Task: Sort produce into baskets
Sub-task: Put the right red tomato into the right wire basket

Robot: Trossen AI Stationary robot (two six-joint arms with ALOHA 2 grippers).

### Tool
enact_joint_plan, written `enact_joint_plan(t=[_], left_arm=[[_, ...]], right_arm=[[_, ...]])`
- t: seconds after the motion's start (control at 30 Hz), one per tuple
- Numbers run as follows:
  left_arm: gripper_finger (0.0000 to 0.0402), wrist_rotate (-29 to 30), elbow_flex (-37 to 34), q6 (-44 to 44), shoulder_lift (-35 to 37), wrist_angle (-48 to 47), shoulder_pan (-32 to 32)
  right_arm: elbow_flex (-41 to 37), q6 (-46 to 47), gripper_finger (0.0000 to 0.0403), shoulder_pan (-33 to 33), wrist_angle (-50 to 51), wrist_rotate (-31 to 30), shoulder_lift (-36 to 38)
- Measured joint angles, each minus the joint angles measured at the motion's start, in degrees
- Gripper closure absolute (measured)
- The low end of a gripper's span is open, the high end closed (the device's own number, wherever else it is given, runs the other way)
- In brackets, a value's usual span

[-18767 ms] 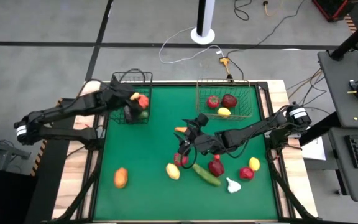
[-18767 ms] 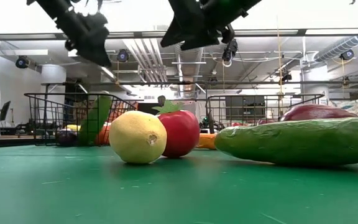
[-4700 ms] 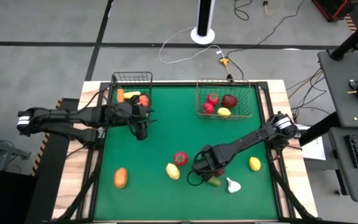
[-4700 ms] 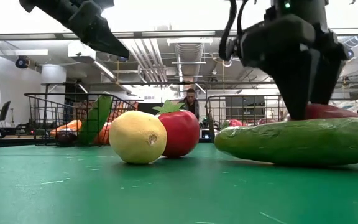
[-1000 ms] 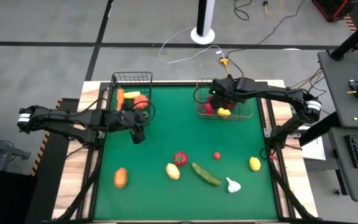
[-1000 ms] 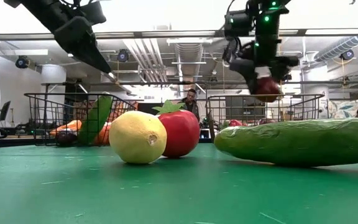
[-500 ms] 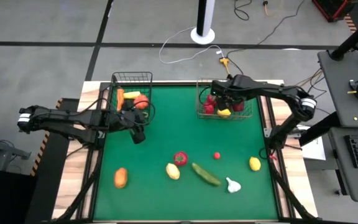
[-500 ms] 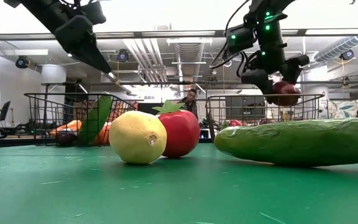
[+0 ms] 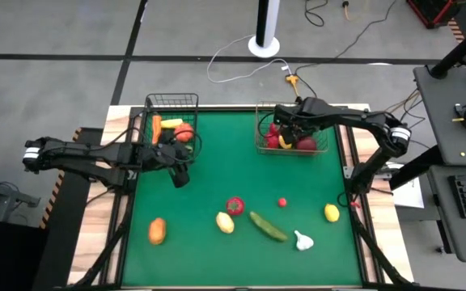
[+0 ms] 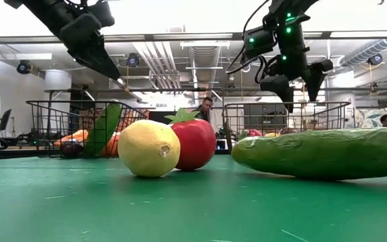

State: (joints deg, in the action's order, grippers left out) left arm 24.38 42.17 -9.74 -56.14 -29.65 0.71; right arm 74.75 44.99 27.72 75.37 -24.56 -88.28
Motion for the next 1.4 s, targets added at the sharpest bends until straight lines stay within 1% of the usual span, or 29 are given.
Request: enact_joint_plan(t=[0.03,0.17,0.27,0.33,0.5,0.7,0.9,1.17,1.23,1.4], left_arm=[[0.0219,-0.45,0.0,-0.4,0.0,0.0,0.0],[0.0219,-5.43,0.0,-1.62,-0.02,0.01,0.0],[0.0219,-7.68,0.0,-2.99,-0.02,0.02,0.05],[0.0219,-7.85,0.0,-3.71,-0.02,0.02,0.37],[0.0219,-7.89,-0.94,-4.53,-0.03,1.81,2.59],[0.0219,-7.89,-1.88,-4.57,-0.04,4.42,5.57],[0.0219,-7.89,-1.9,-4.57,-0.04,5.9,7.2],[0.0218,-7.89,-1.92,-4.57,-0.04,7.19,7.61],[0.0218,-7.89,-1.92,-4.57,-0.04,7.48,7.61],[0.0218,-7.89,-1.92,-4.57,-0.04,8.45,7.61]], right_arm=[[0.27,-0.04,0.0044,-0.29,0.09,0.06,0.15],[2.49,-0.02,0.0044,-2.62,-0.13,-0.13,1.27],[5.02,0.02,0.0044,-5.5,-0.73,-1.82,1.74],[6.94,0.0,0.0044,-7.91,-1.25,-2.8,1.83],[10.66,-1.43,0.0044,-15.39,-3.52,-3.08,1.89],[11.6,-2.28,0.0044,-24.37,-6.76,-2.34,1.89],[11.33,0.6,0.0044,-31.26,-7.29,0.84,1.89],[11.33,5.19,0.0044,-39.33,-7.52,2.65,1.89],[11.33,6.28,0.0044,-40.96,-7.53,2.88,1.69],[11.31,10.99,0.0044,-43.49,-7.58,5.77,0.34]])
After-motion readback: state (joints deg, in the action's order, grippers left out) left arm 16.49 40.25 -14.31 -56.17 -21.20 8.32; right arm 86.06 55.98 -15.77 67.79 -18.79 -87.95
